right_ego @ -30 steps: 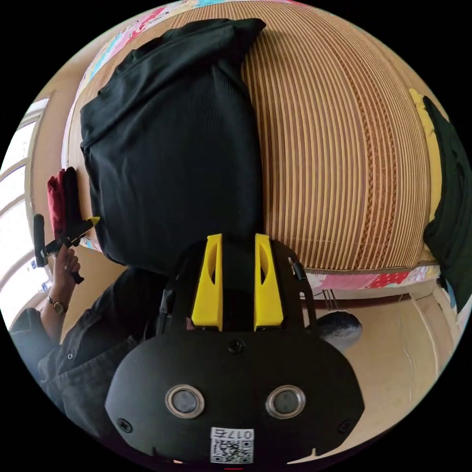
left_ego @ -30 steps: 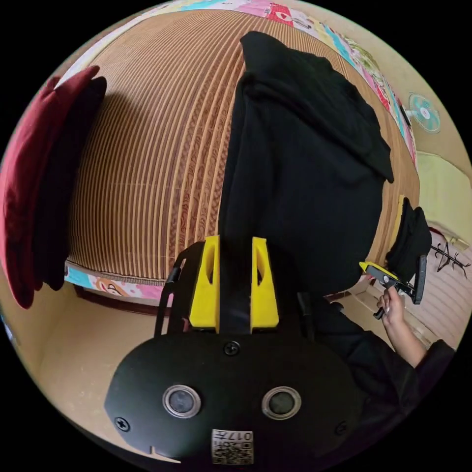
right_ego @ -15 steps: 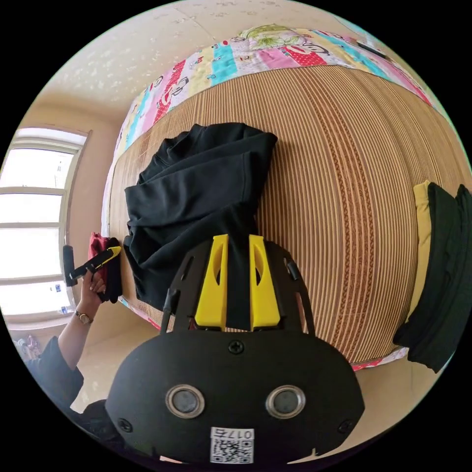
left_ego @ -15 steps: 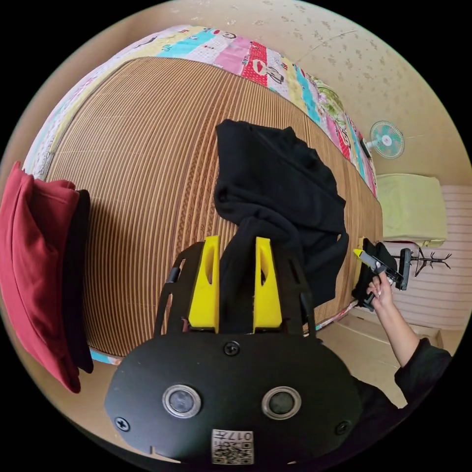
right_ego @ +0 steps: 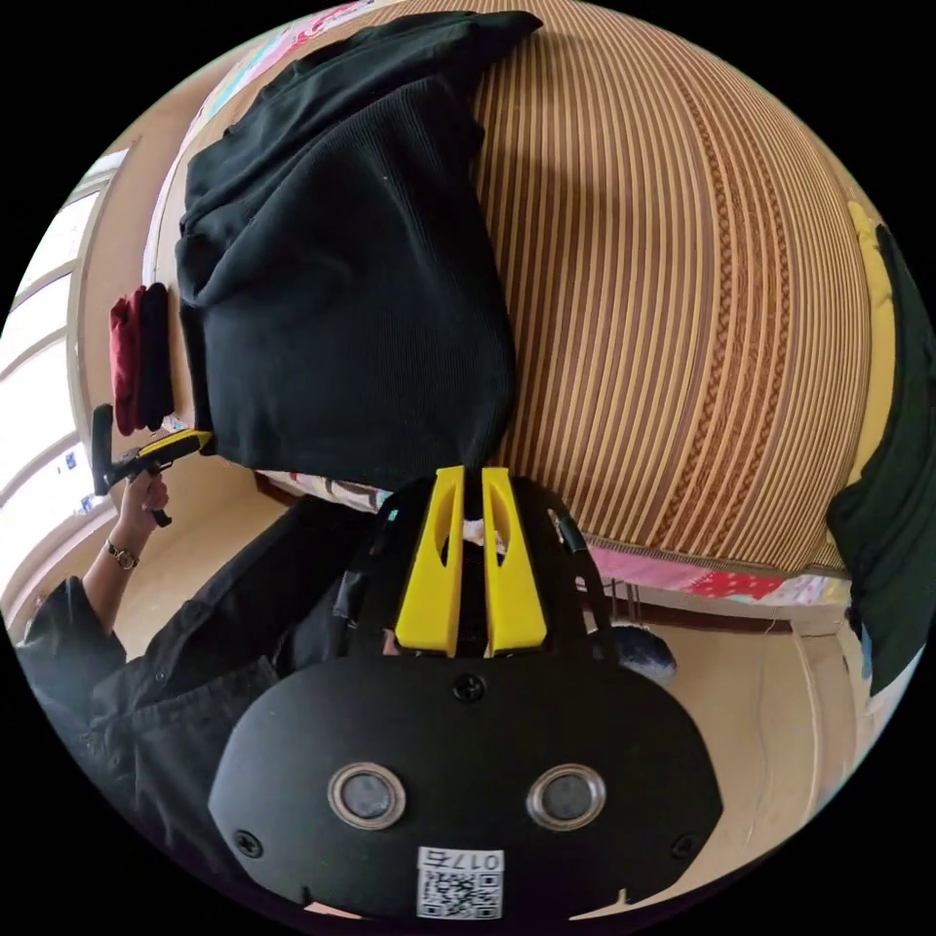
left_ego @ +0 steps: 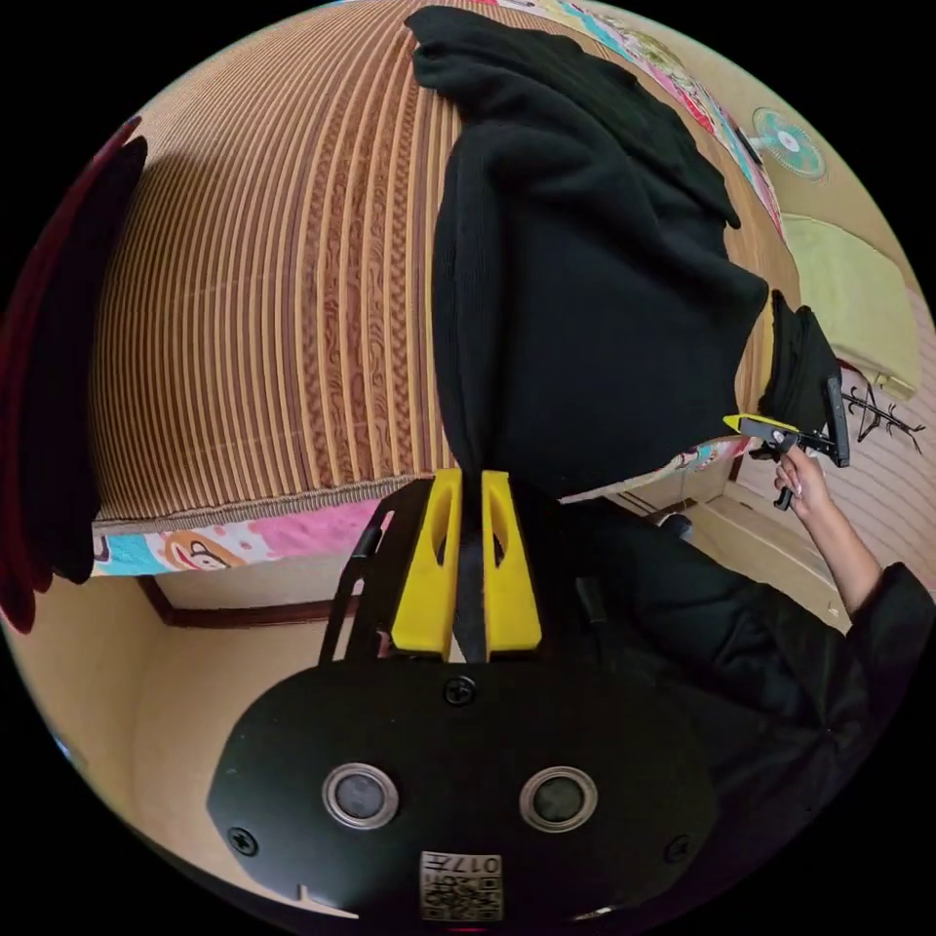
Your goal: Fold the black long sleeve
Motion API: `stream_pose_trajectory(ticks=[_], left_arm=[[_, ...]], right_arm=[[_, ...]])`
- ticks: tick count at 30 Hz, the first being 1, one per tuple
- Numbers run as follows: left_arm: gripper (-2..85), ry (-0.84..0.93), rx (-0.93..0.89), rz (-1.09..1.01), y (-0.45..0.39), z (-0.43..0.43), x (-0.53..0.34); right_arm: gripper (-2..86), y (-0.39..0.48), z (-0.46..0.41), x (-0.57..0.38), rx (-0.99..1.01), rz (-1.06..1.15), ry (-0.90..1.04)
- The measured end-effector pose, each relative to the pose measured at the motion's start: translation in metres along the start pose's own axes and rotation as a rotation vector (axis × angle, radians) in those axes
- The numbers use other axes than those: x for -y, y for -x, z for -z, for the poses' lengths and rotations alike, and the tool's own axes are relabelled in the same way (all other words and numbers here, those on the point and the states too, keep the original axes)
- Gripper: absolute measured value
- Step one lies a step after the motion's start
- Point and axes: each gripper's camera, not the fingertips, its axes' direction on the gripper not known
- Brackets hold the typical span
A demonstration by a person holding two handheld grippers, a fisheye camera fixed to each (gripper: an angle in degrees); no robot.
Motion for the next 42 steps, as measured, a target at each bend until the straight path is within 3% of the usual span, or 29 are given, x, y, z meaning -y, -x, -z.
stream_pose_trajectory(ticks=[4, 6, 8, 12, 15, 21, 25, 27, 31, 35, 39, 40, 42], left_arm=[[2.4, 0.055, -0.288, -0.061, 0.019, 0.009, -0.053], [1.9, 0.022, -0.602, -0.030, 0.046, 0.027, -0.097], [1.6, -0.009, -0.723, 0.011, 0.060, 0.039, -0.133], [1.4, -0.032, -0.796, 0.133, 0.081, 0.047, -0.189], [1.5, -0.222, -0.939, 0.179, 0.098, 0.074, -0.176], [2.6, -0.521, -1.078, 0.047, 0.107, 0.152, -0.016], [4.8, -0.591, -0.946, 0.144, 0.115, 0.188, 0.102], [7.7, -0.591, -0.826, 0.199, 0.117, 0.198, 0.159], [10.0, -0.654, -0.618, 0.234, 0.111, 0.217, 0.168], [14.3, -0.541, -0.371, 0.265, 0.095, 0.164, 0.124], [16.5, -0.468, -0.437, 0.471, 0.114, 0.068, 0.067], [16.4, -0.455, -0.467, 0.496, 0.118, 0.055, 0.063], [14.4, -0.416, -0.572, 0.577, 0.127, 0.010, 0.058]], right_arm=[[3.0, -0.014, 0.015, -0.083, 0.206, -0.024, 0.023], [2.6, -0.035, 0.039, -0.147, 0.421, -0.185, -0.068], [2.5, -0.046, 0.046, -0.193, 0.536, -0.317, -0.100], [2.3, -0.059, 0.058, -0.245, 0.782, -0.463, -0.215], [2.2, -0.070, 0.082, -0.215, 1.066, -0.474, -0.465], [2.2, -0.059, 0.149, -0.041, 1.207, -0.304, -0.738], [2.1, -0.043, 0.178, 0.058, 1.063, -0.256, -0.794], [1.9, -0.021, 0.185, 0.089, 0.946, -0.355, -0.759], [1.3, 0.037, 0.199, 0.094, 0.794, -0.212, -0.748], [0.5, 0.126, 0.175, 0.060, 0.168, -0.032, -0.689], [0.3, 0.175, 0.106, 0.042, -0.343, 0.074, -0.661], [0.3, 0.175, 0.095, 0.043, -0.375, 0.080, -0.644], [0.3, 0.158, 0.042, 0.068, -0.435, 0.100, -0.416]])
